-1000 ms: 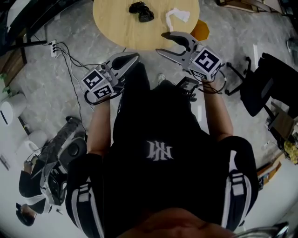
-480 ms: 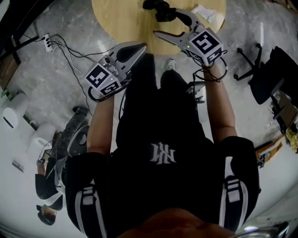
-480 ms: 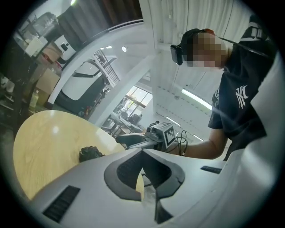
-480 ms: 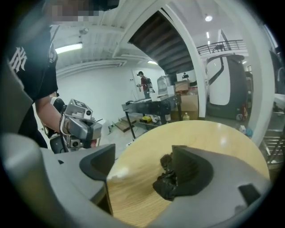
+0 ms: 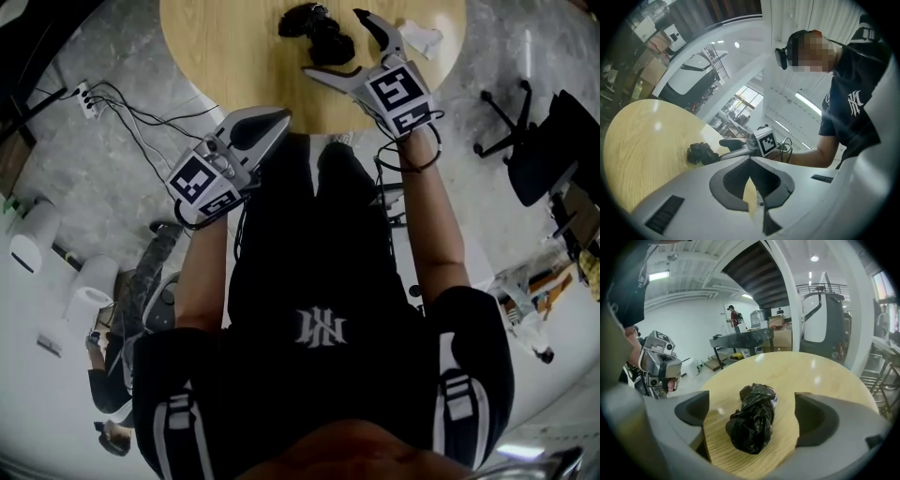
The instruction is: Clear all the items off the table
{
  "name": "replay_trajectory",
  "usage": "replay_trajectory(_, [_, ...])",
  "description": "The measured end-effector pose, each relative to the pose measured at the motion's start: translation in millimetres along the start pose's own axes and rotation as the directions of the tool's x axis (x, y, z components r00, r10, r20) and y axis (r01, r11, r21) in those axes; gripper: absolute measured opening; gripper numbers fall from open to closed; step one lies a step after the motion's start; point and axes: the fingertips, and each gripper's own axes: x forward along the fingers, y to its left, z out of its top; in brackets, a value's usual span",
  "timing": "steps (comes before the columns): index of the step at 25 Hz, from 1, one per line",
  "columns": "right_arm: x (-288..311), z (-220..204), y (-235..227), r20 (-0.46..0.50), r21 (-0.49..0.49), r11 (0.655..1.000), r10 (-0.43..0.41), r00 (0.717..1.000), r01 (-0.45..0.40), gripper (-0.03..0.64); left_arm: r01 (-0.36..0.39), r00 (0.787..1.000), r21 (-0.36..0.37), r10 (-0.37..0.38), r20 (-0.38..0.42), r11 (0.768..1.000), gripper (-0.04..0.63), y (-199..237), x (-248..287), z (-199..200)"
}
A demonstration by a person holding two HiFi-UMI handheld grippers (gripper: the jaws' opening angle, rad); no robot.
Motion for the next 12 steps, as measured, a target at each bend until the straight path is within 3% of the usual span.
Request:
replay_trajectory(6, [16.8,-6.3,-3.0,-0.111,0.042,0.999,0.028,0.993,-0.024,0.568,0.024,1.000,-0.008,-0.024,-0.012,1.000,0.012,-2.4,3.0,11.2])
replay_trajectory(8, [19.3,-12.8,-4.1,-0.160,0.010,1.000,0.025,0.987,-0.024,0.463,0.021,1.000,-0.005,-0.021,-0.011,1.000,0.012,0.3,1.1,13.4])
replay_trajectory(10, [22.1,-21.1,-5.4,-0.206,-0.011,1.000,0.019,0.978,-0.022,0.460,0.014,1.000,-0.004,-0.014,-0.003,1.000,0.012,4.4,-3.1,15.3])
replay_trajectory(12, [24.0,-26.8,-5.7,-0.234,-0.023,1.000,0.011,0.972,-0.017,0.377,0.005,1.000,-0.009,-0.005,0.010,1.000,0.012,8.1,-9.0,16.9])
